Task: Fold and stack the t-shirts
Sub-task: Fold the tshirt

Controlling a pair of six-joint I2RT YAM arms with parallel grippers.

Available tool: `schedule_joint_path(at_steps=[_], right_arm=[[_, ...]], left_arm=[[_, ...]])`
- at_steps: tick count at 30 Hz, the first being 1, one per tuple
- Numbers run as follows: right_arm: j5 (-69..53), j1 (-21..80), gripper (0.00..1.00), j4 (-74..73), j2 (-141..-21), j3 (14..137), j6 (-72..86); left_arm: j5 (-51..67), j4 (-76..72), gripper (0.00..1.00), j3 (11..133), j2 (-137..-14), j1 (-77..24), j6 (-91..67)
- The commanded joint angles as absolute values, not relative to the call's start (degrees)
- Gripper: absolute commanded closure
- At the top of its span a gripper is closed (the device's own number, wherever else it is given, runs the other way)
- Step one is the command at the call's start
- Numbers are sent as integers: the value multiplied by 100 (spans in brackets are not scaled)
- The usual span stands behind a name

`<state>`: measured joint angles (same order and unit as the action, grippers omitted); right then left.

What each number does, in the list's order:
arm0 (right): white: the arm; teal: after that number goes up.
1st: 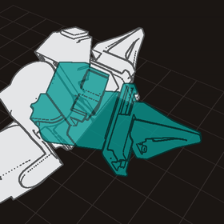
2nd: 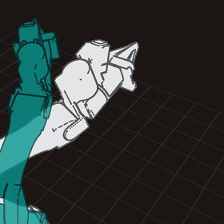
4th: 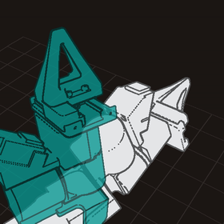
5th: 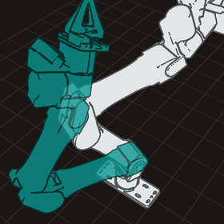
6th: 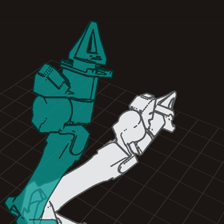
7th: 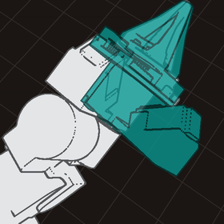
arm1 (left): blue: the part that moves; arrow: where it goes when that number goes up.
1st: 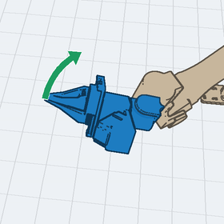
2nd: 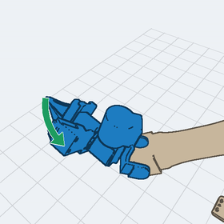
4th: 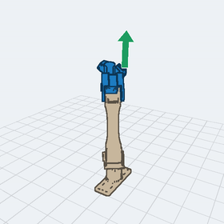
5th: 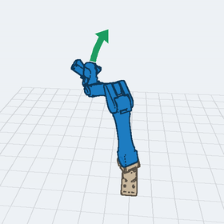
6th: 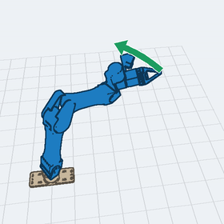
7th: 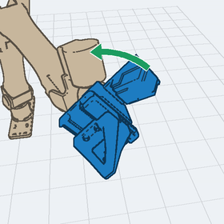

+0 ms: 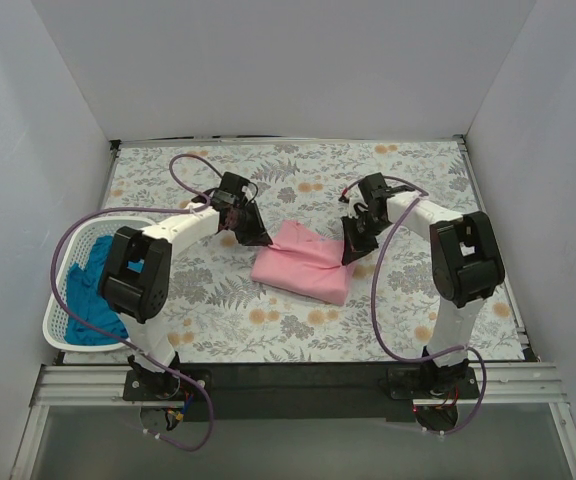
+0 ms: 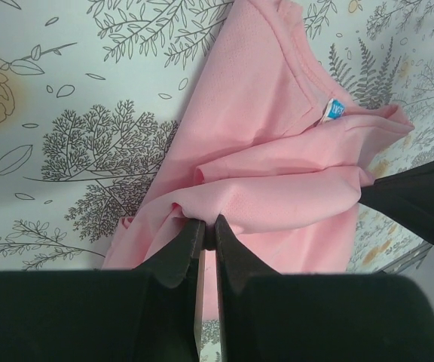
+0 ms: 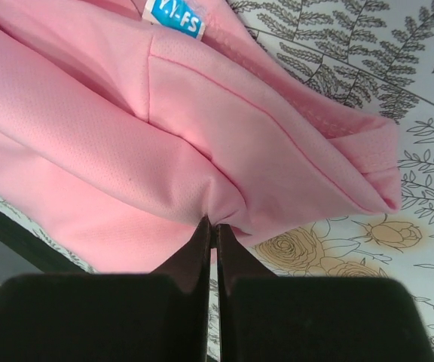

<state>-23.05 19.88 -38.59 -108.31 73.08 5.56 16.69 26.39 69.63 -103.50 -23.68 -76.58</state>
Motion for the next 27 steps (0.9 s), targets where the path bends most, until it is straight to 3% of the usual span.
schedule_joint_path(at_steps=[1, 15, 27], right_arm=[[-2530, 1960, 99, -3560, -10530, 7190, 510], [-3322, 2504, 99, -3489, -8809, 5389, 650], [-3120, 5000, 99, -3472, -6673, 3639, 2353]], left_arm=[[1845, 2566, 100, 7075, -10178, -2338, -7435], [1556, 3259, 100, 4949, -7885, -3146, -7708], [2056, 4410, 100, 3482, -5240, -4930, -8796]])
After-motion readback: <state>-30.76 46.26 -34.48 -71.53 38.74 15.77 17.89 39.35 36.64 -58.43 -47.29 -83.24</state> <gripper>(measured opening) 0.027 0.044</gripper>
